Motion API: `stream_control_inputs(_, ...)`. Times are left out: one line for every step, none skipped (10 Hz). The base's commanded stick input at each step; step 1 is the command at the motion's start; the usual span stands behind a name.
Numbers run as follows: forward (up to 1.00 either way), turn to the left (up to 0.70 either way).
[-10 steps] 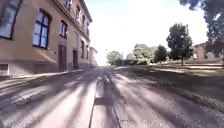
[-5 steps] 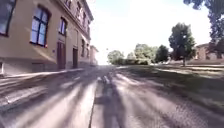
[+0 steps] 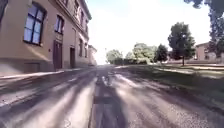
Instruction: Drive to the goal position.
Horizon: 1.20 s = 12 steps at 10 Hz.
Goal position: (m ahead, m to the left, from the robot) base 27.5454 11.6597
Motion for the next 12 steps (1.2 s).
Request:
stream_control_inputs(0.7,0.0)
stream_control_inputs(0.7,0.0)
stream_control_inputs(0.7,0.0)
stream_control_inputs(0.7,0.0)
stream_control_inputs(0.7,-0.1)
stream_control_inputs(0.7,-0.13)
stream_control_inputs(0.7,-0.08)
stream_control_inputs(0.7,-0.01)
stream_control_inputs(0.7,0.0)
stream_control_inputs(0.7,0.0)
stream_control_inputs(0.7,0.0)
stream_control_inputs(0.7,0.0)
